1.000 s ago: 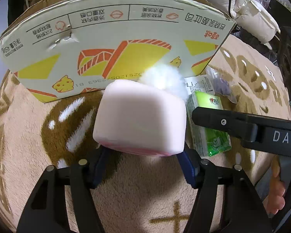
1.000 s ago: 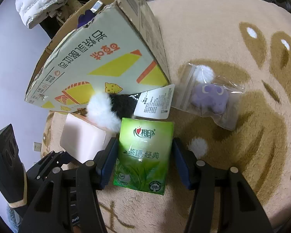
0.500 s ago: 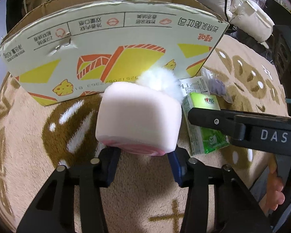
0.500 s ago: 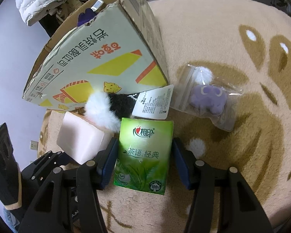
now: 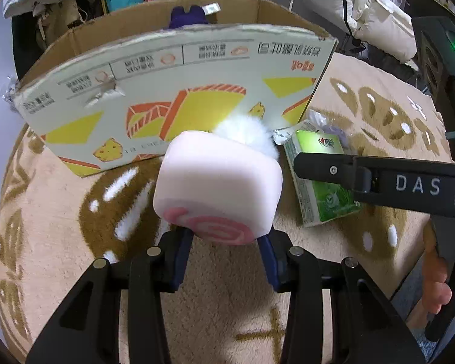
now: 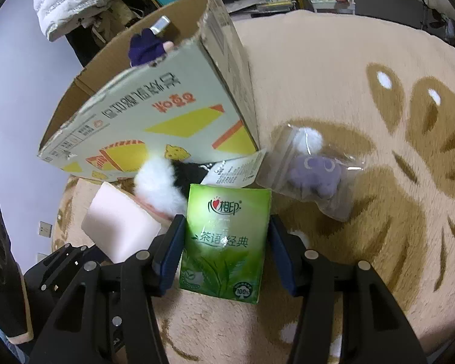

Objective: Organize soft objects
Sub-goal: 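Lift the pink sponge and green tissue pack up toward the box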

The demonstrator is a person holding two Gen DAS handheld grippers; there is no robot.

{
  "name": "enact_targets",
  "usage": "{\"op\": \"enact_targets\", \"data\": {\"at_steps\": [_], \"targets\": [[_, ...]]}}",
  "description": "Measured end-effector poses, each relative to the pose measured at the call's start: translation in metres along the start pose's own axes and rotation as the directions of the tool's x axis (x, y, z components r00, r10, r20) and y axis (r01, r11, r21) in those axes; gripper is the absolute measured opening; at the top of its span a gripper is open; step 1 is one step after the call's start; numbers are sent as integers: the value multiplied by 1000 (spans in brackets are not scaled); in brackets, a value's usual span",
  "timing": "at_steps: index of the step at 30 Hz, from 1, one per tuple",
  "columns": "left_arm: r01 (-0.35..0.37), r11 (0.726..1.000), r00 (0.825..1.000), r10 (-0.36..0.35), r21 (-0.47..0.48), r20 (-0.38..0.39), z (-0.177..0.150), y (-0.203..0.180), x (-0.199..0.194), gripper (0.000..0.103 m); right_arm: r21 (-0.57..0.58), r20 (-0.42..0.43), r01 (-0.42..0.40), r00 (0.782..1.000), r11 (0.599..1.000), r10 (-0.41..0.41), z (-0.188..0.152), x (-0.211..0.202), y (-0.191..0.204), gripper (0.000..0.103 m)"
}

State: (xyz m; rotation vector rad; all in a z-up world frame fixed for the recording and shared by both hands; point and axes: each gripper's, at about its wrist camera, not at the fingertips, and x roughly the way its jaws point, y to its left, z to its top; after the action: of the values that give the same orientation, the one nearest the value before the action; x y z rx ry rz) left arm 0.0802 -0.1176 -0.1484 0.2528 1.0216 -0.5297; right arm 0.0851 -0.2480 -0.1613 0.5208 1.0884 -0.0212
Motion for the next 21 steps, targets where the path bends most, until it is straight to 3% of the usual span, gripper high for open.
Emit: {"op": "enact_targets", "data": {"at_steps": [13,21], "targets": [[-63,997,994,67,-42,89,-2,14,-38,40,-69,106,-4,994,998,12,-5,-33,14,58],[-119,990,964,134,-79,231,-4,20,-85,40,-98,197,-30,979,995,49,-6,-65,16,58]]}}
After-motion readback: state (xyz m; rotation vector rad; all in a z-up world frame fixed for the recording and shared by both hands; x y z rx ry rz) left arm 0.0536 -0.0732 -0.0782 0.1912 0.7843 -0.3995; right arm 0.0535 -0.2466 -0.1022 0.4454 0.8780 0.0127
